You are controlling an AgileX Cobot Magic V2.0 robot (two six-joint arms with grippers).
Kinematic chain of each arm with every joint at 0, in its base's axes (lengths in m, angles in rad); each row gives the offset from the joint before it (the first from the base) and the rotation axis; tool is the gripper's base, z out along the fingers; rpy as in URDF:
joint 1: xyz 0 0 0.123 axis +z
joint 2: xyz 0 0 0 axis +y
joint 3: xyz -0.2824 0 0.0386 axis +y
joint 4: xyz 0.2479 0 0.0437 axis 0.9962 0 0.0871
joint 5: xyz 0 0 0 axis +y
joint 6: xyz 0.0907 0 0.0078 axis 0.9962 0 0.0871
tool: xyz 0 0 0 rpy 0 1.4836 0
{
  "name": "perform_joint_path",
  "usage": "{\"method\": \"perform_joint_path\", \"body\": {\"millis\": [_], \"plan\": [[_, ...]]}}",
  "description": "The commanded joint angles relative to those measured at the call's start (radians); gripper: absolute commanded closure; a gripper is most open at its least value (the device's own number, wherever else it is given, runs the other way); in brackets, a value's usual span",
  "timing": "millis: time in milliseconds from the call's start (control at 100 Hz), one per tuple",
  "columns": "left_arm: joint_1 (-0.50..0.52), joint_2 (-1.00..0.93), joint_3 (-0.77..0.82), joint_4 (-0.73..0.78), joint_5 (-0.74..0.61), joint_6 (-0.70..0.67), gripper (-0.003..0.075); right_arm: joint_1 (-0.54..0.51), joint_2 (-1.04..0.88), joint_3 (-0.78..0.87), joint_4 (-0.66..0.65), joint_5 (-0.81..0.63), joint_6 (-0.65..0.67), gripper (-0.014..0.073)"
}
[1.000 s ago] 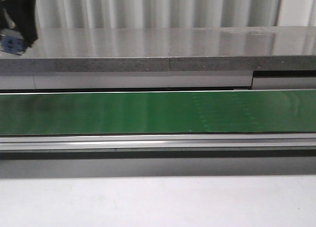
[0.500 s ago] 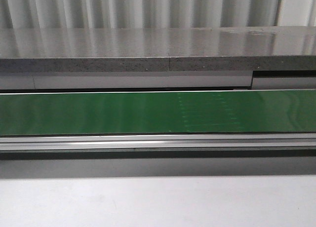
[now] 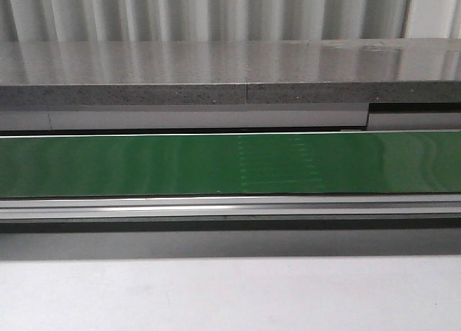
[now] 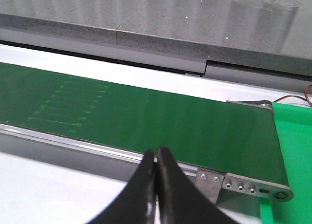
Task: Move button from right to left
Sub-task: 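Lower the button into the blue tray and open the left gripper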
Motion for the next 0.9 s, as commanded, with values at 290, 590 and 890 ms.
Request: {"method": "perform_joint_path", "body": {"millis": [290,590,890], "plan": [[0.001,0.01,-0.024,-0.035,-0.025,0.081,0.0324,0.002,0.01,-0.025,0.003,-0.073,-0.007,0.066],[-0.006,-0.001,-0.055,-0.03,0.008,0.052,0.0251,0.002,0.01,-0.025,0.003,-0.073,-0.007,0.066],[-0.044,-0.133,-0.059,-0.055,-0.026,0.05,0.0664,0.002,0.01,-0.025,0.003,-0.073,-0.007,0.066]]}}
